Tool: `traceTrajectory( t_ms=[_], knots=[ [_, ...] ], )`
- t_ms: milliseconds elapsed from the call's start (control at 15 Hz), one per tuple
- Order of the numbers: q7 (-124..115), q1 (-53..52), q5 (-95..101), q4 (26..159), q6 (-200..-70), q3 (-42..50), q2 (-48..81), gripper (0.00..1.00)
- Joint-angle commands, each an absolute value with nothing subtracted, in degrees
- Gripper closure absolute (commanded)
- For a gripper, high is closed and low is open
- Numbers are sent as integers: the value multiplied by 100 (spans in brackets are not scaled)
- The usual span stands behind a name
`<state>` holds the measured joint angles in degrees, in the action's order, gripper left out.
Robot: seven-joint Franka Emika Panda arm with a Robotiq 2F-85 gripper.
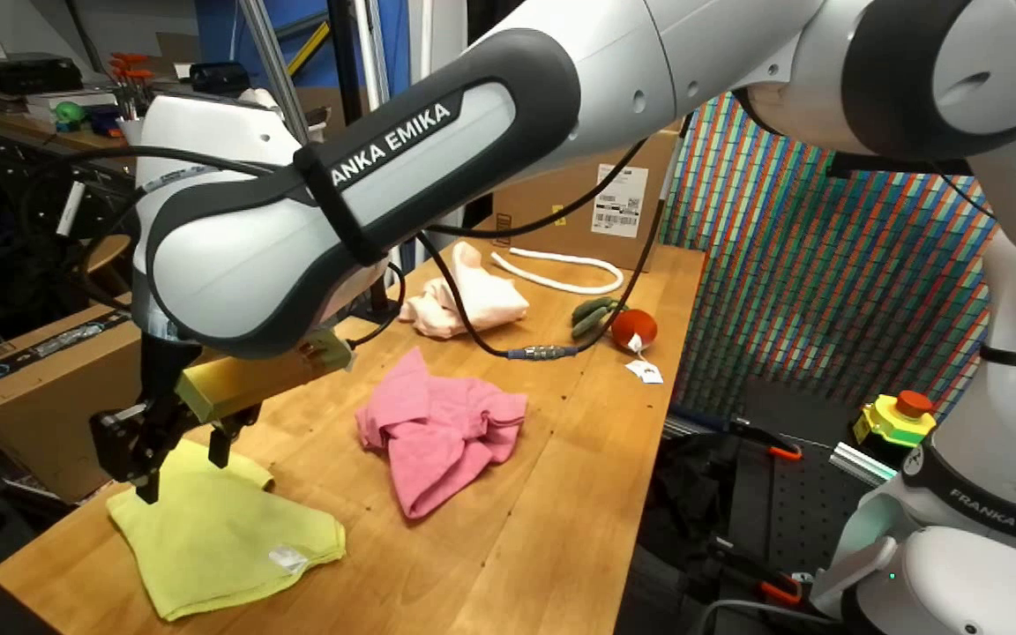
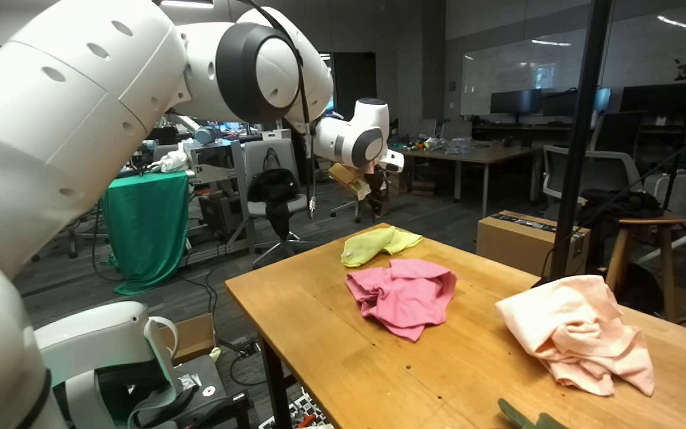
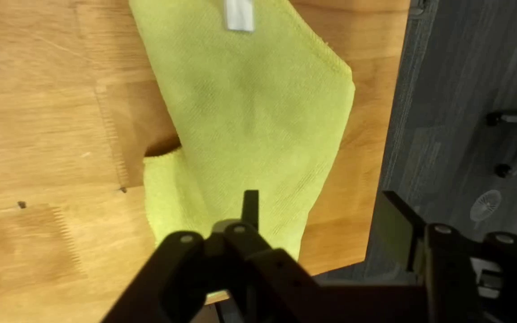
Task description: Separate the objects on the heap
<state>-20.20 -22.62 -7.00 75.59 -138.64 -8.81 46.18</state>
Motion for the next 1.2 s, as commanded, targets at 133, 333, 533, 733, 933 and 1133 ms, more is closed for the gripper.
traceTrajectory(
  t_ms=[133,333,533,733,933,1133],
  knots=[
    [-2111,-2456,-154,7256,-12771,-585,4447,0],
    [-2167,-2476,269,7309,-11661,-391,4040,0],
    [-2200,-2431,680,7421,-10746,-259,3535,0],
    [-2197,-2371,987,7781,-9993,-1,2839,0],
    [-2126,-2241,1132,8344,-9293,200,2057,0],
    [-2149,-1774,1162,9009,-8659,-7,1298,0]
  ],
)
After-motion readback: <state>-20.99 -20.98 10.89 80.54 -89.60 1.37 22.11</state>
